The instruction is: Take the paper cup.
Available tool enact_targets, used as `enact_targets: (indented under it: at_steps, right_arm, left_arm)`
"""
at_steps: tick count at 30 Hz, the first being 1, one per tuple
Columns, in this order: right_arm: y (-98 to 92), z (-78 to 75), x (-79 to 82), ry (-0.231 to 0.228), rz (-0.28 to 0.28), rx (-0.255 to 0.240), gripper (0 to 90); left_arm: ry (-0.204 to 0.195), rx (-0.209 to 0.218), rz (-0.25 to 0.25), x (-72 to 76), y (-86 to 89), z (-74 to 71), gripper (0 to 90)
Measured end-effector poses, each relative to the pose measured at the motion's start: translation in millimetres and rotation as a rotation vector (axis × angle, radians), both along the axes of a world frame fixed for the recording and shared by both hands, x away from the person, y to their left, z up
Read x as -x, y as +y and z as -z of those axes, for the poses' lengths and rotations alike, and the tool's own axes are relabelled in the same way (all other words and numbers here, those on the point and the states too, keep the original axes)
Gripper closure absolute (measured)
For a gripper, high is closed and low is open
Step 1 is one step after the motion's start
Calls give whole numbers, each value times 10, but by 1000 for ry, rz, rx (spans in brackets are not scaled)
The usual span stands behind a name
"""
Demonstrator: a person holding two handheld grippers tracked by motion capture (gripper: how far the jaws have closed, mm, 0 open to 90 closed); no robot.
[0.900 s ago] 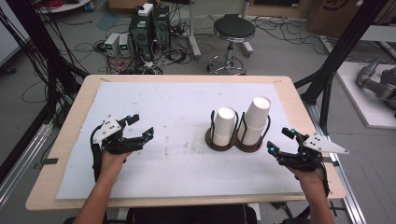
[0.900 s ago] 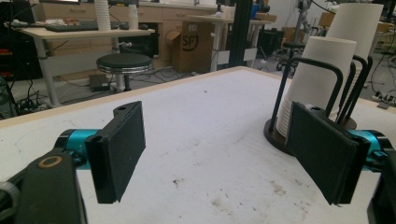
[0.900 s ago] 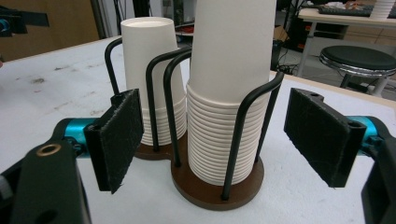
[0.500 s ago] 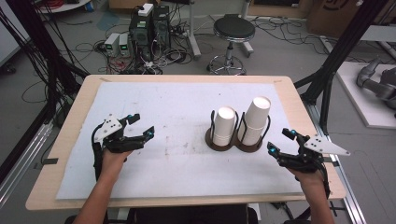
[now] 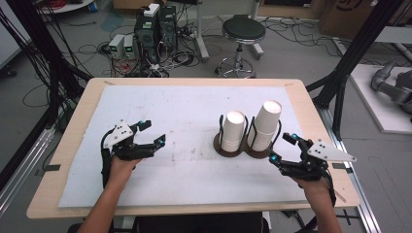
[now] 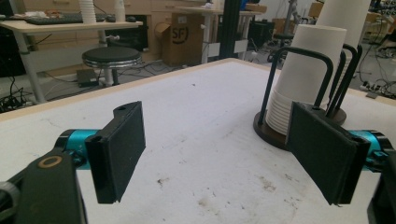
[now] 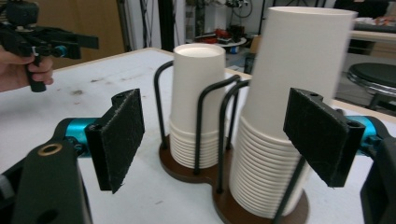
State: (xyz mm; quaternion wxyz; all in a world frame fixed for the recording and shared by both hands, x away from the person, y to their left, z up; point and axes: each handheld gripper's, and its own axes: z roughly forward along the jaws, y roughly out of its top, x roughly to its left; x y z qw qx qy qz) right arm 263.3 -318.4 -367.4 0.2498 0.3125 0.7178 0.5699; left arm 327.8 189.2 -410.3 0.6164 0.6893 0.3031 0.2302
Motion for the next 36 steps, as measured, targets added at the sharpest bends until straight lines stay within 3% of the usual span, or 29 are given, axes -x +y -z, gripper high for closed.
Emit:
enact_targets:
  at_steps: [6,8,16,25,31,36]
  right_arm:
    - [189,18,-51,13,-46,5,210]
    - [252,34,-63,16,-65,13,271]
    - [499,90,-146,1,-114,29,347]
    - [689,204,-245,10,-130,63,386]
    - [723,289,-290,23,-131,65,487]
    - [796,378,-339,14,-121,84,718]
  left_arm:
    - [6,-5,11,-3,-20,12,199]
    - [7,-6,9,5,-26,18,199]
    - [7,-11,10,14,-31,30,199]
    - [15,-16,10,21,-43,46,199]
    - [15,-21,12,20,-48,54,199]
    - [17,-22,11,19,-52,59,199]
